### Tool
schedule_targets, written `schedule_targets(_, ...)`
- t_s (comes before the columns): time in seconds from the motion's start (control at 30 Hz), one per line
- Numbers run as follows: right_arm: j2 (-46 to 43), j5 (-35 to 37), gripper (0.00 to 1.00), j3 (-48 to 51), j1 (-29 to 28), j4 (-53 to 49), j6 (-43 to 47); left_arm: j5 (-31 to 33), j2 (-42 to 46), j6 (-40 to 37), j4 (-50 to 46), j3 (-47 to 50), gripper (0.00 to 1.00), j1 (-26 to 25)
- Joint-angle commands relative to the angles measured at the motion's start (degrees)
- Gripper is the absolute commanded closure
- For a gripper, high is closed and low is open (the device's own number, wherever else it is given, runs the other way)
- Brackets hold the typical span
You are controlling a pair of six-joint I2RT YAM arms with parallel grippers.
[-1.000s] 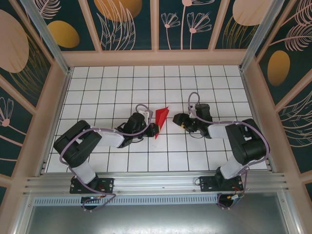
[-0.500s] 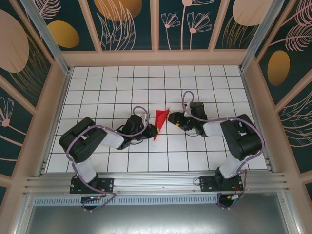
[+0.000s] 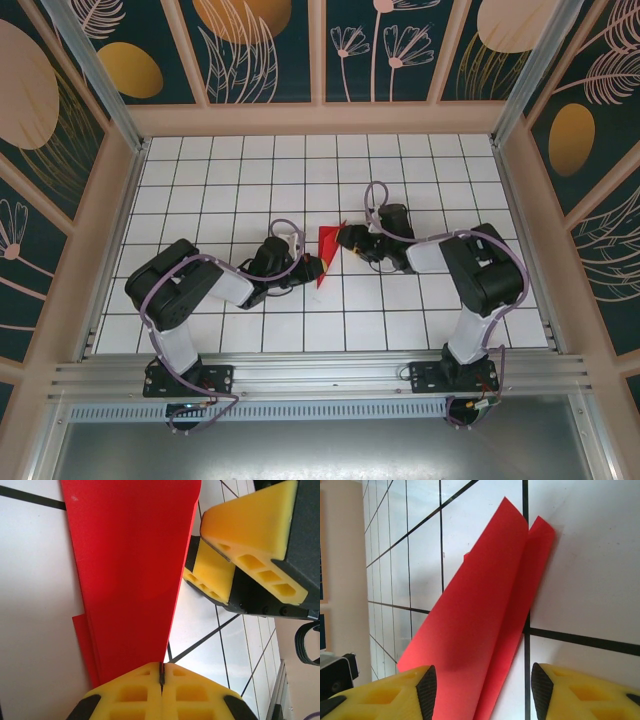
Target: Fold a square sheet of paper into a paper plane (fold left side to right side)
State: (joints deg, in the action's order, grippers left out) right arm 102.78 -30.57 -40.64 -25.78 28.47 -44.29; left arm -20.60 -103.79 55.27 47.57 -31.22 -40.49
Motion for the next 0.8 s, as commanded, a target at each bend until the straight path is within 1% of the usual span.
schedule_targets(0.0,2.1,1.1,0.46,-1.8,-1.2,0.8,-1.4,-0.8,-1.2,1.2,2.6,0.7,1.00,0.4)
schedule_targets(0.5,7.0,3.5,0.53,-7.5,-2.5,-12.0,-1.7,-1.9,-3.2,3.0,4.4,0.7,1.00,1.0)
schedule_targets(0.6,7.8,3.8,0.53,-8.4,-2.8,-13.5,-1.5,-2.1,-3.1,3.1,4.5,0.6,0.94,1.0)
schedule_targets(0.77,8.7,3.8,0.54,-9.1,-2.9,-14.7,-1.4,-2.2,-2.2,2.9,4.6,0.6,0.87,1.0)
